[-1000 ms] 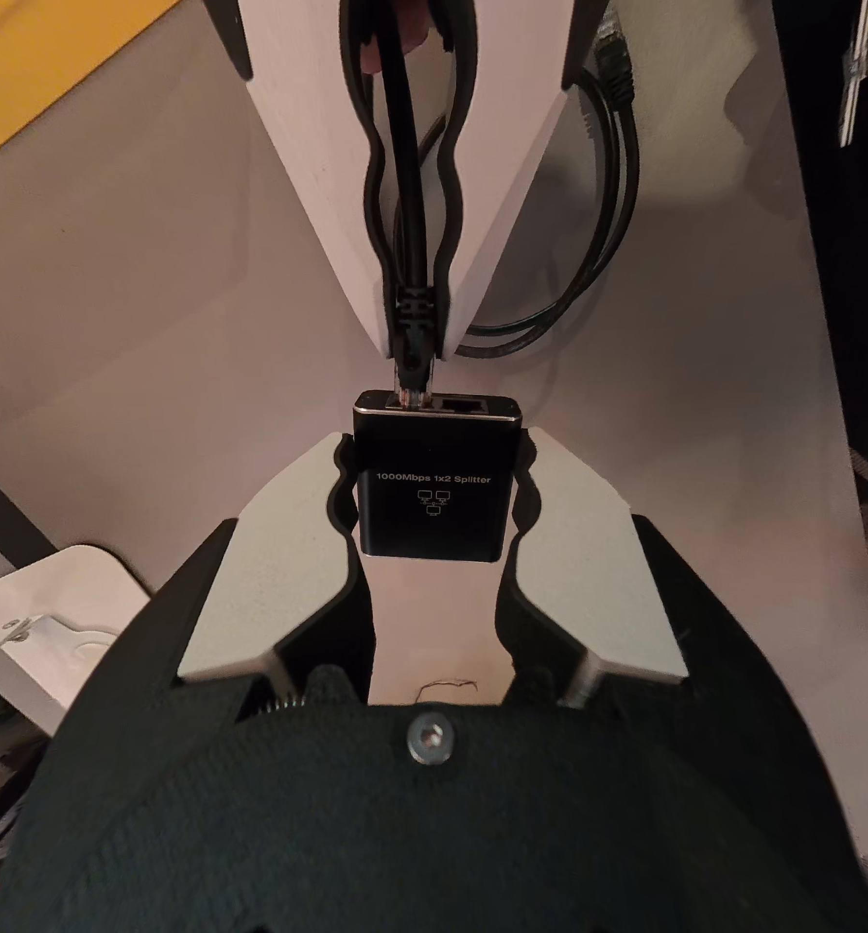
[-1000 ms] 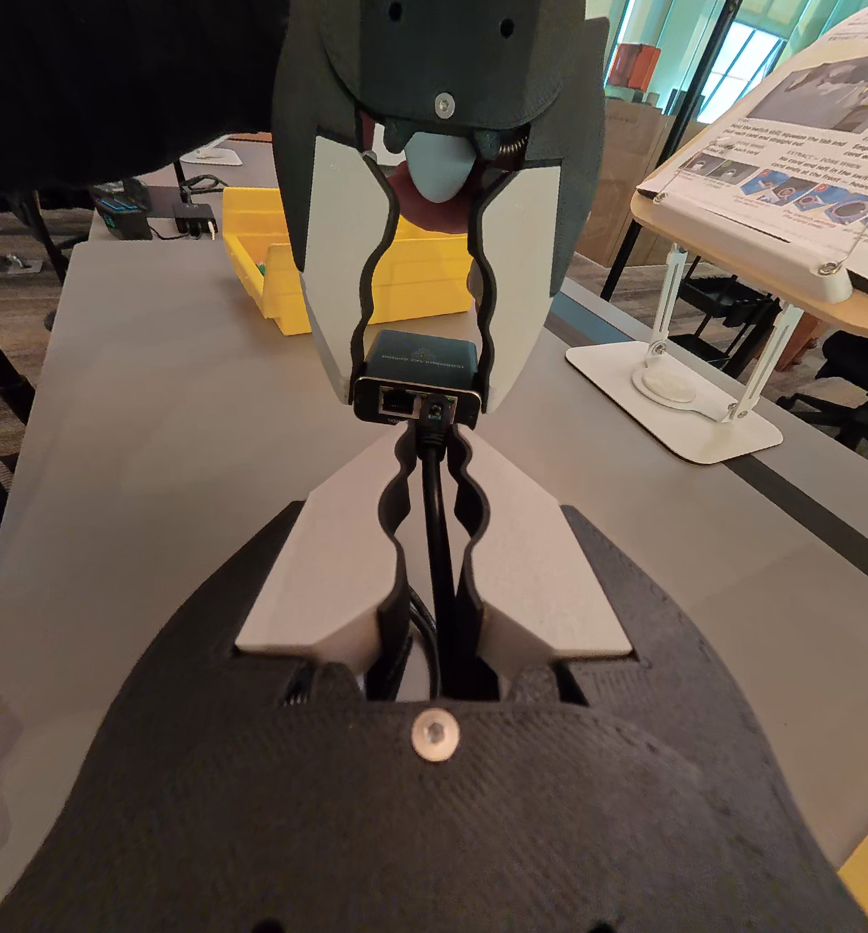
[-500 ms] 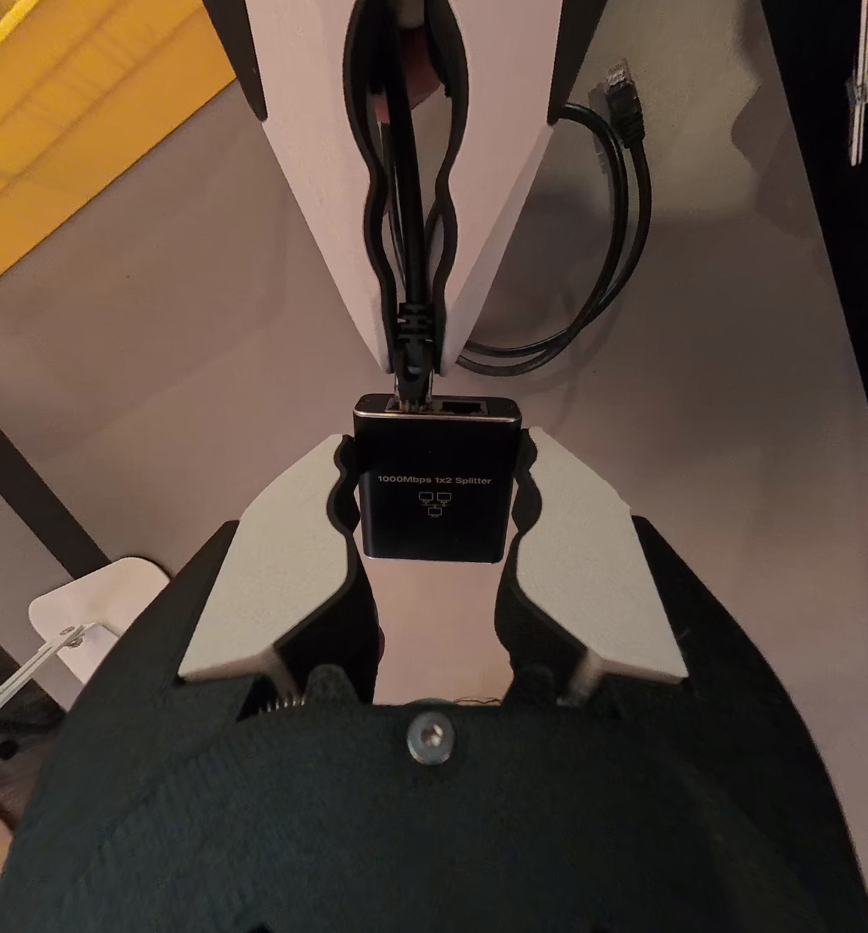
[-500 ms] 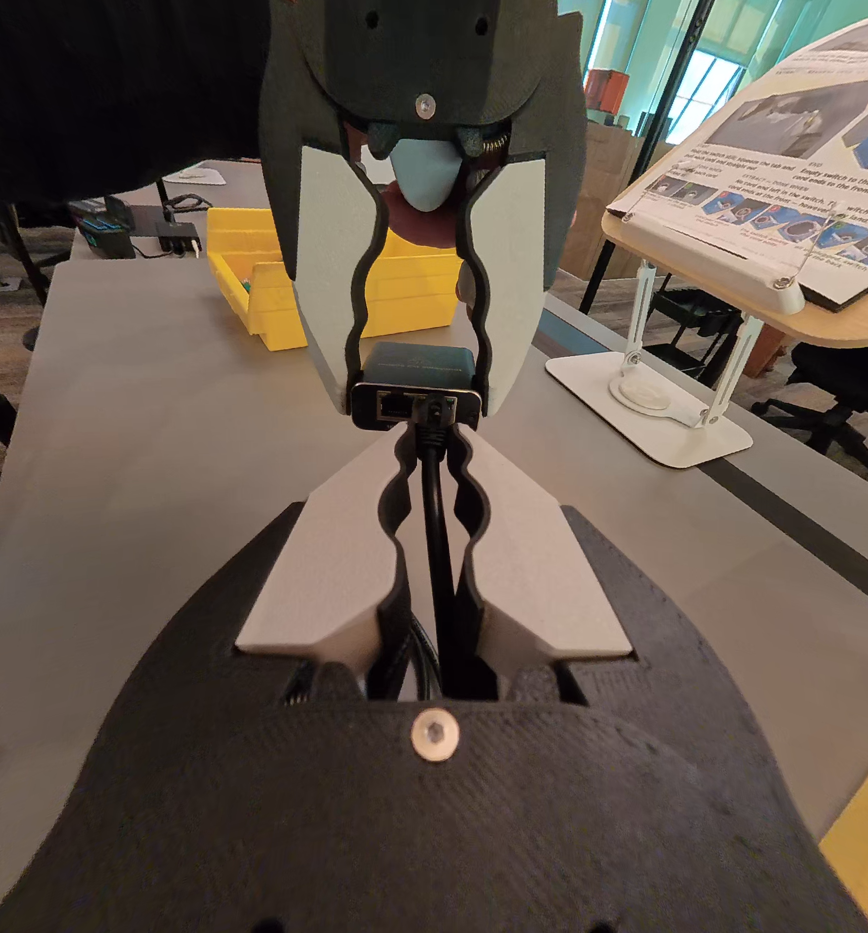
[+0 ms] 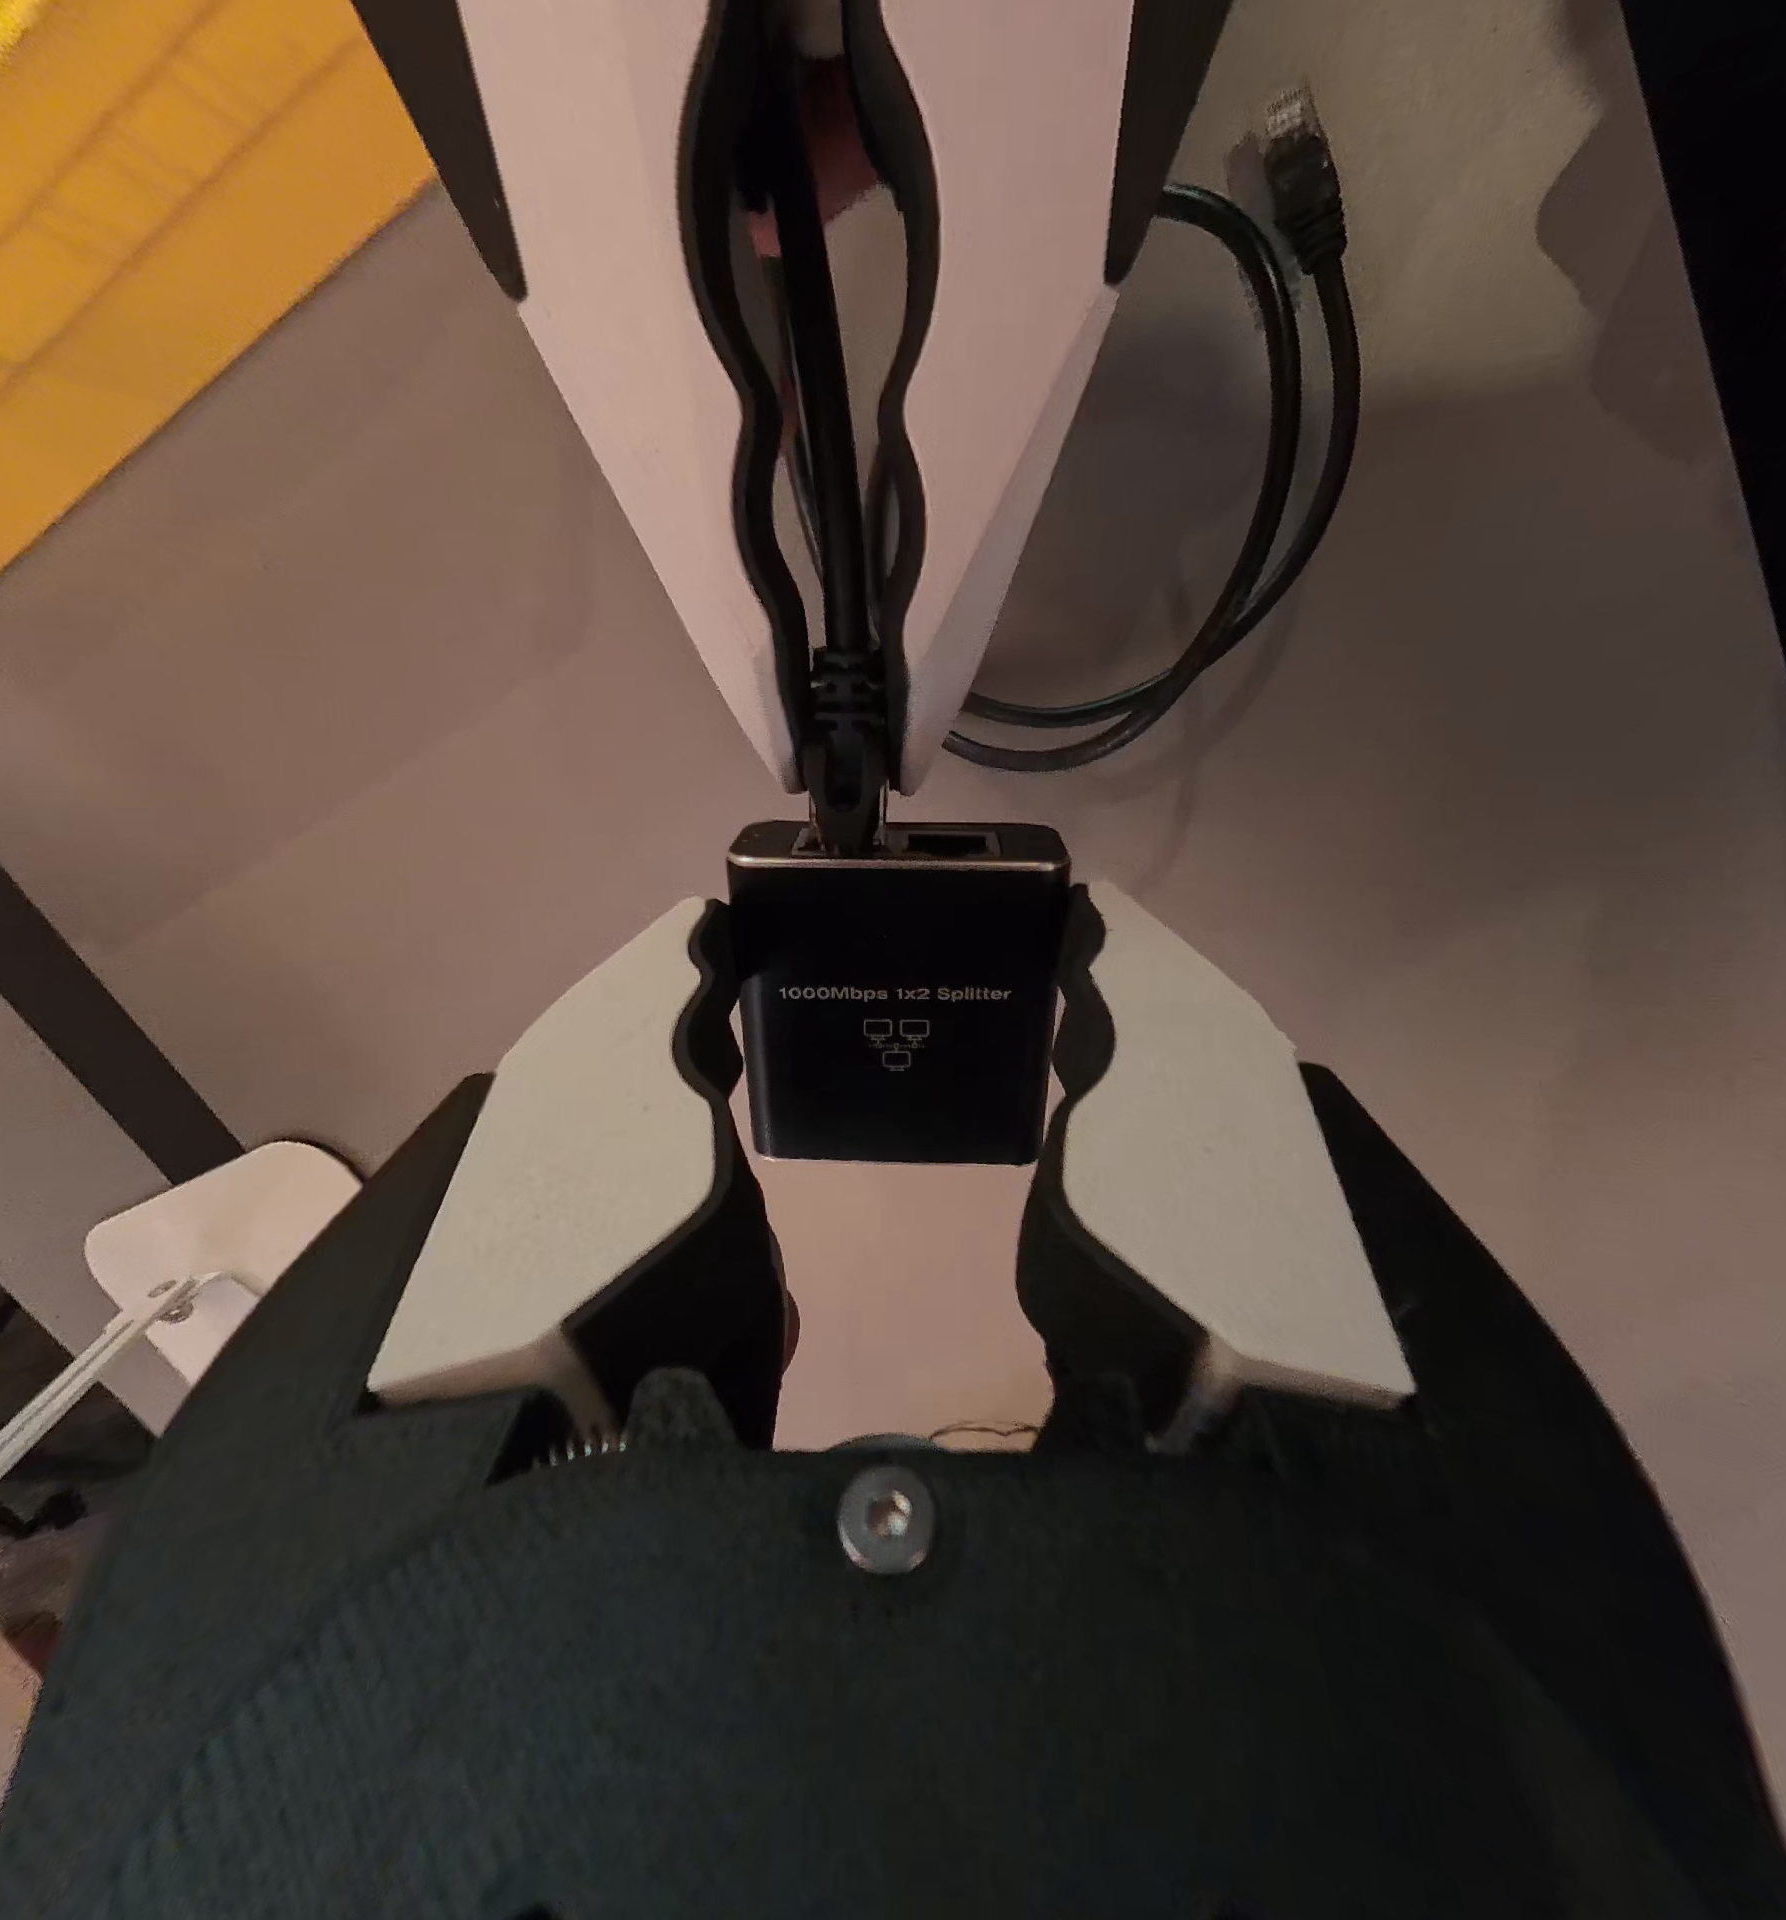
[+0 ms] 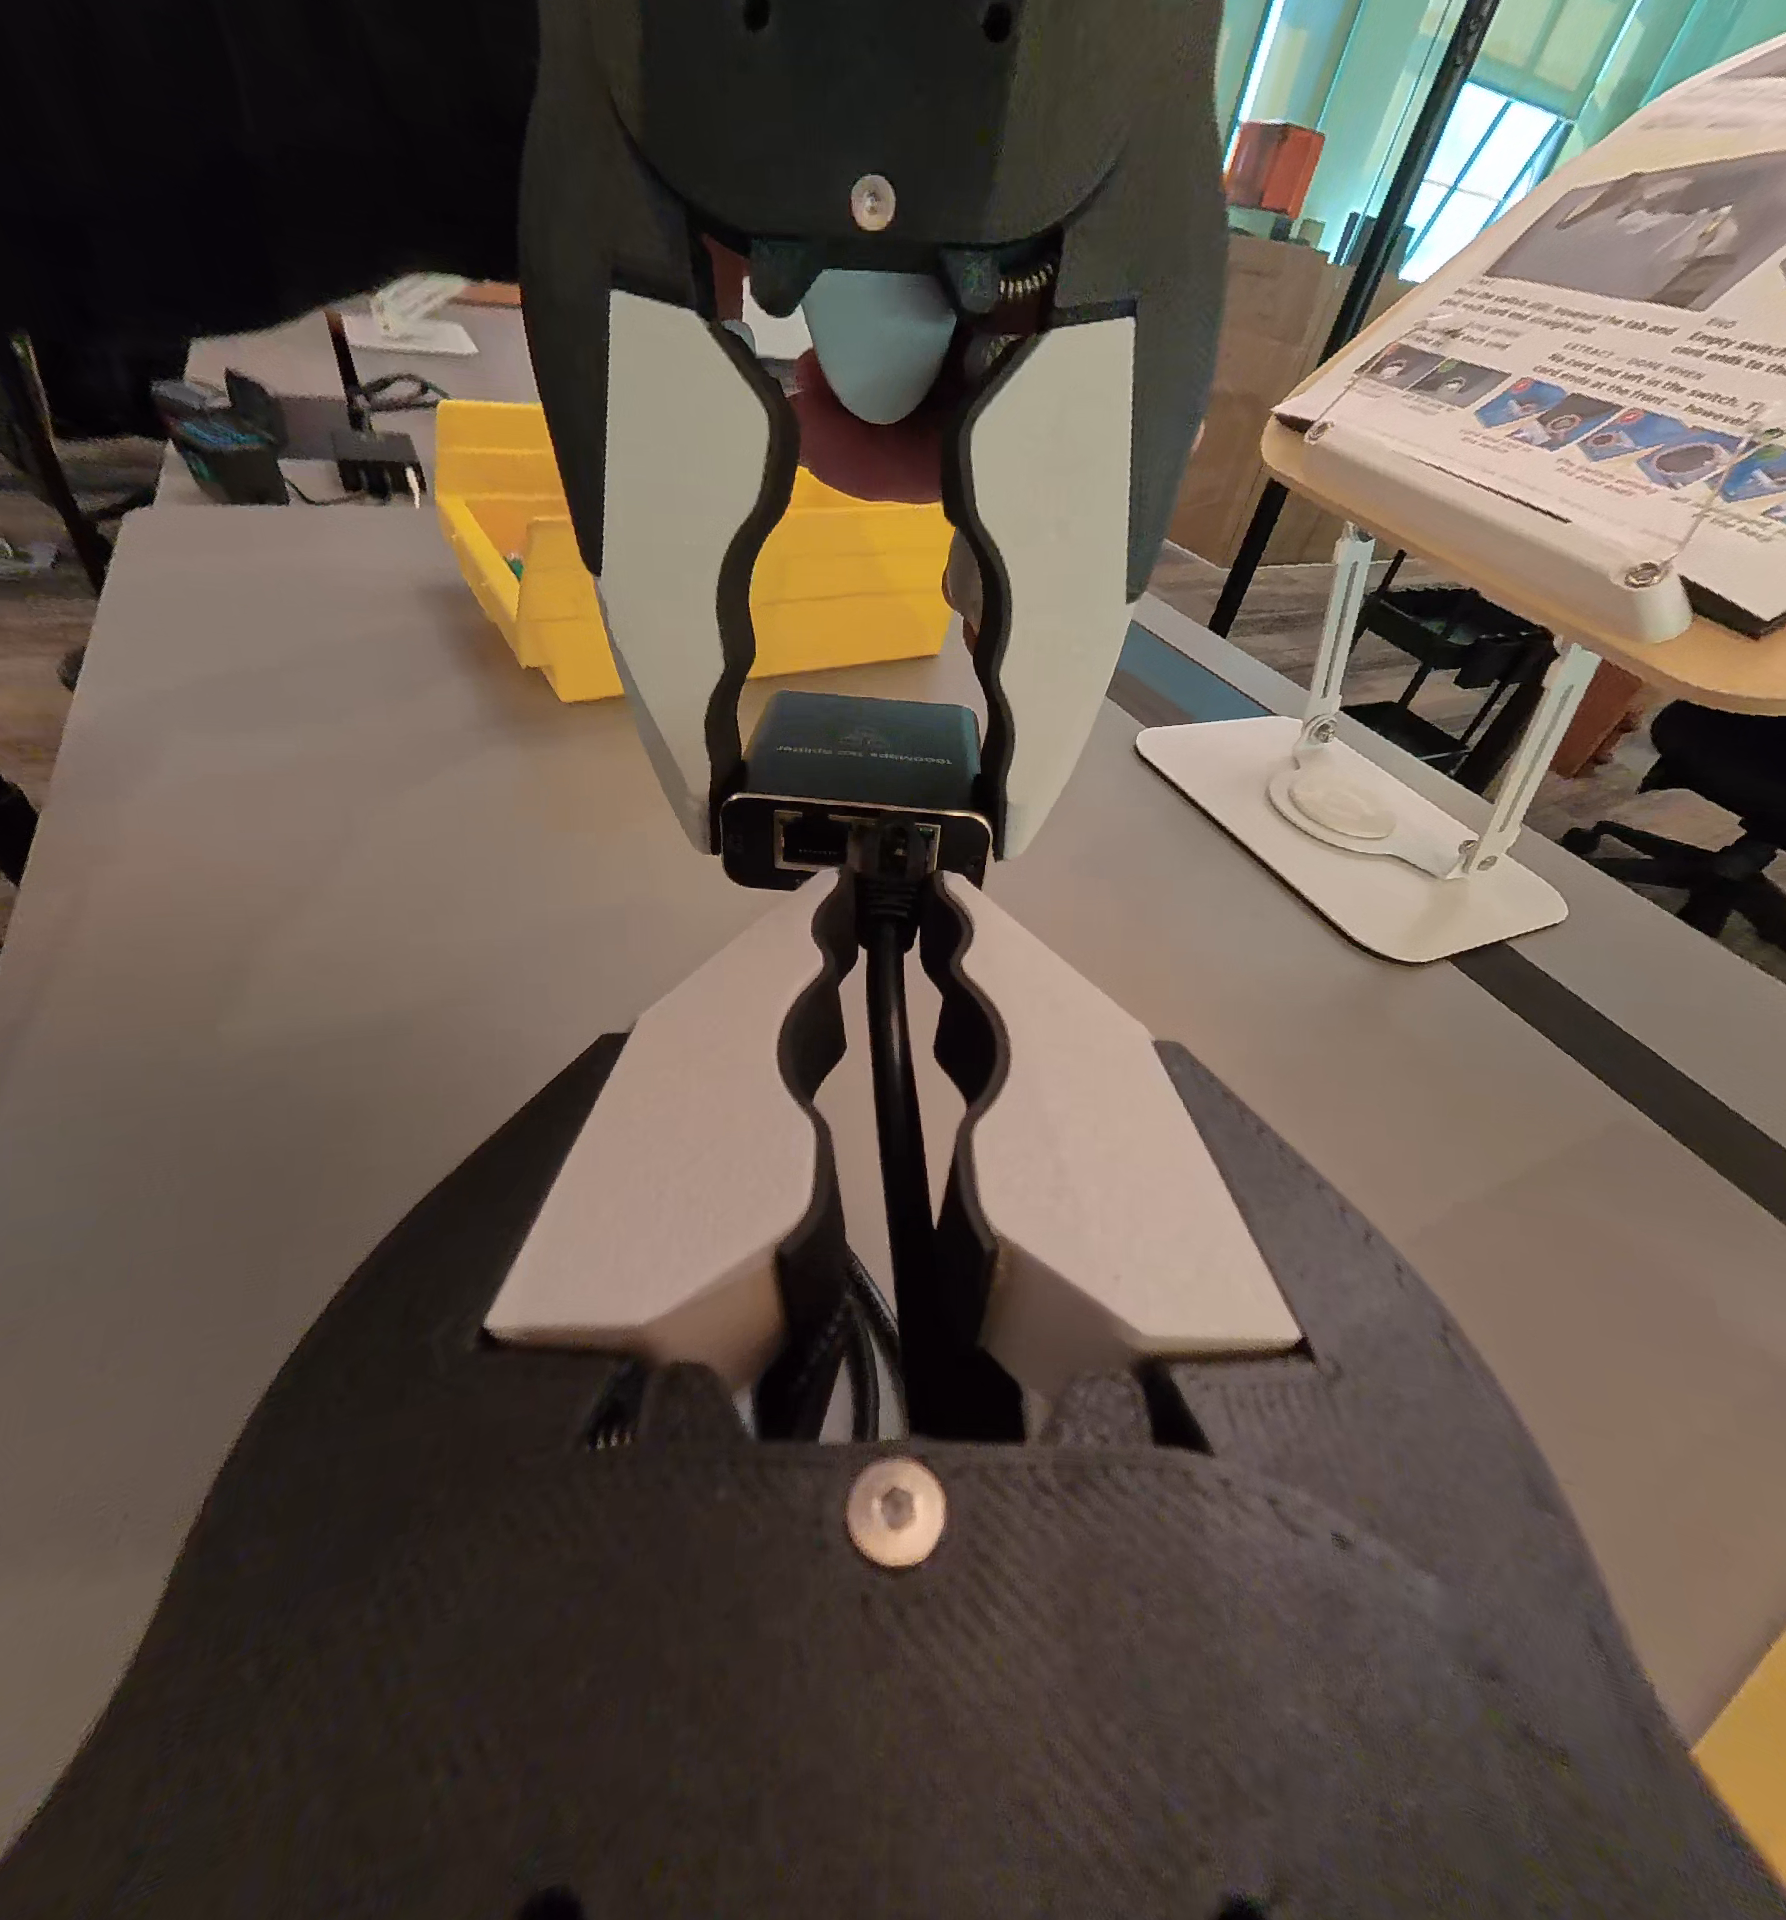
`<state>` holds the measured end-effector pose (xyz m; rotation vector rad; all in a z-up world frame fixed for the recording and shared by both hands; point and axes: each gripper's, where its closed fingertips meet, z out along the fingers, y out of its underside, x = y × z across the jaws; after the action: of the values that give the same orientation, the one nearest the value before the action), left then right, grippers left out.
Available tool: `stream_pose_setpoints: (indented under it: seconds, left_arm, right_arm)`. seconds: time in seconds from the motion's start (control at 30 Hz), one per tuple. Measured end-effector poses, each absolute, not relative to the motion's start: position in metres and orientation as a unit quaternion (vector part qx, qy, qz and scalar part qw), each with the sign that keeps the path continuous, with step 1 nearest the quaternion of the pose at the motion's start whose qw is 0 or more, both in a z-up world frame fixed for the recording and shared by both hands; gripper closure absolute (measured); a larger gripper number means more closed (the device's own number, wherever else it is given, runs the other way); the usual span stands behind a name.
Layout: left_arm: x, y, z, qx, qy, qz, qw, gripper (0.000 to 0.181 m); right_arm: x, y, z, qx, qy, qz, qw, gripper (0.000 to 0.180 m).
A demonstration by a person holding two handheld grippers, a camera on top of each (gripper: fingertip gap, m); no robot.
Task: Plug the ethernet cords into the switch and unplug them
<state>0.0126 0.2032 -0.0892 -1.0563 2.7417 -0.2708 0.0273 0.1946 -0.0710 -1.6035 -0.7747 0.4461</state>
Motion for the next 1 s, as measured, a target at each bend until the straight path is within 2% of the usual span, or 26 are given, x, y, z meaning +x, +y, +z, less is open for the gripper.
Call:
stream_pose_setpoints:
  seconds: [0.03, 0.1, 0.2, 0.27, 0.47, 0.67, 0.9, 1.0]
  left_arm:
    - [0.011, 0.204, -0.092, -0.359, 0.925, -0.087, 0.095, 0.122]
    - [0.012, 0.206, -0.093, -0.372, 0.917, -0.099, 0.104, 0.122]
    - [0.009, 0.217, -0.1, -0.412, 0.896, -0.118, 0.118, 0.122]
    - [-0.002, 0.229, -0.122, -0.443, 0.883, -0.103, 0.116, 0.121]
    - [-0.022, 0.25, -0.195, -0.534, 0.833, -0.081, 0.118, 0.122]
    - [-0.013, 0.241, -0.201, -0.575, 0.791, -0.165, 0.128, 0.122]
    - [-0.016, 0.233, -0.223, -0.591, 0.77, -0.186, 0.15, 0.095]
    - [-0.018, 0.235, -0.213, -0.609, 0.745, -0.209, 0.177, 0.094]
  right_arm:
    - [0.026, 0.195, -0.073, -0.693, -0.342, 0.186, 0.607, 0.17]
    - [0.027, 0.197, -0.074, -0.69, -0.347, 0.167, 0.613, 0.17]
    - [0.041, 0.208, -0.07, -0.687, -0.328, 0.105, 0.639, 0.145]
    - [0.053, 0.211, -0.064, -0.68, -0.318, 0.07, 0.658, 0.14]
    - [0.058, 0.209, -0.072, -0.684, -0.326, 0.052, 0.651, 0.158]
    - [0.044, 0.205, -0.083, -0.681, -0.359, 0.044, 0.637, 0.171]
    - [0.041, 0.203, -0.087, -0.677, -0.368, 0.045, 0.635, 0.172]
    - [0.041, 0.203, -0.091, -0.682, -0.374, 0.036, 0.628, 0.172]
